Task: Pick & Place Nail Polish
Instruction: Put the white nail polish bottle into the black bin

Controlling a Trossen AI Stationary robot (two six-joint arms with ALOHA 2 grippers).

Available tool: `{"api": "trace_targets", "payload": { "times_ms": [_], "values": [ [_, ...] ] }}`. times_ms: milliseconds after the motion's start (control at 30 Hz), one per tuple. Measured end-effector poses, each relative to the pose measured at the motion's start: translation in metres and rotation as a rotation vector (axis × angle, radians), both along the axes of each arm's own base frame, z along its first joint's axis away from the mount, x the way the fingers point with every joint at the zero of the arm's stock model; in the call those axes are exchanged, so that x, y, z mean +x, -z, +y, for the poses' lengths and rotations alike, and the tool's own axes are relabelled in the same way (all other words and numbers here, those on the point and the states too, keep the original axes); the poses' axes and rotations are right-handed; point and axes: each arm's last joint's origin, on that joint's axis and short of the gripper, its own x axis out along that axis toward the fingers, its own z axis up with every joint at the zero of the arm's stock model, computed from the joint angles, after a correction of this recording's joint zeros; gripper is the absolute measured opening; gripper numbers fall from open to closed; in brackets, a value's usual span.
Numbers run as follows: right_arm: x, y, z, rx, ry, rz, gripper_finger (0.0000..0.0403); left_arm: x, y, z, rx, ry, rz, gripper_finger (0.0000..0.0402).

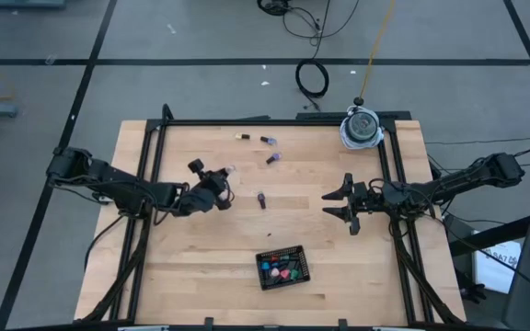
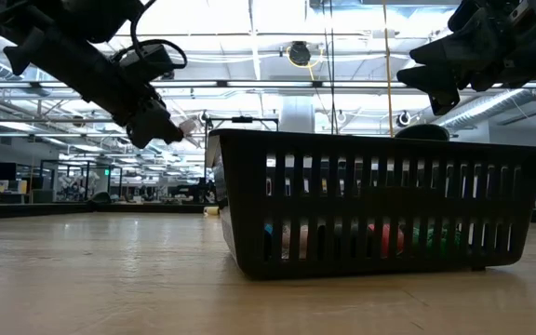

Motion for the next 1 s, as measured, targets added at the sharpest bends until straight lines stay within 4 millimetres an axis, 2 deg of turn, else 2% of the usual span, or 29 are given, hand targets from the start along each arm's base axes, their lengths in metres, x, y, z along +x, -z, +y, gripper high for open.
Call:
{"api": "trace_targets", "payload": {
  "times_ms": [133,367,433,567,700,767,900,1000],
  "values": [
    [0.0,0.0,0.0,0.0,0.0,0.0,0.0169,0.0,-0.005,-0.003,0.068,-0.065,-0.039,0.0046],
    [0.0,0.0,0.0,0.0,0.0,0.0,0.0169,0.007,0.0,0.006,-0.25,0.142,-0.106,0.0046],
    [0.0,0.0,0.0,0.0,0.0,0.001,0.0169,0.006,-0.001,0.009,-0.22,0.076,-0.124,0.0046],
    [0.0,0.0,0.0,0.0,0.0,0.0,0.0169,0.002,-0.004,0.008,-0.047,-0.097,-0.131,0.0046],
    [0.0,0.0,0.0,0.0,0.0,0.0,0.0169,-0.001,-0.006,0.002,0.035,-0.176,-0.144,0.0046],
    [0.0,0.0,0.0,0.0,-0.001,-0.001,0.0169,0.002,-0.005,0.003,-0.078,-0.1,-0.182,0.0046],
    [0.0,0.0,0.0,0.0,0.0,0.0,0.0169,0.013,-0.006,0.004,-0.386,0.238,-0.227,0.0046],
    [0.0,0.0,0.0,0.0,0.0,0.0,0.0169,0.018,-0.01,0.003,-0.435,0.323,-0.279,0.0046]
  ]
}}
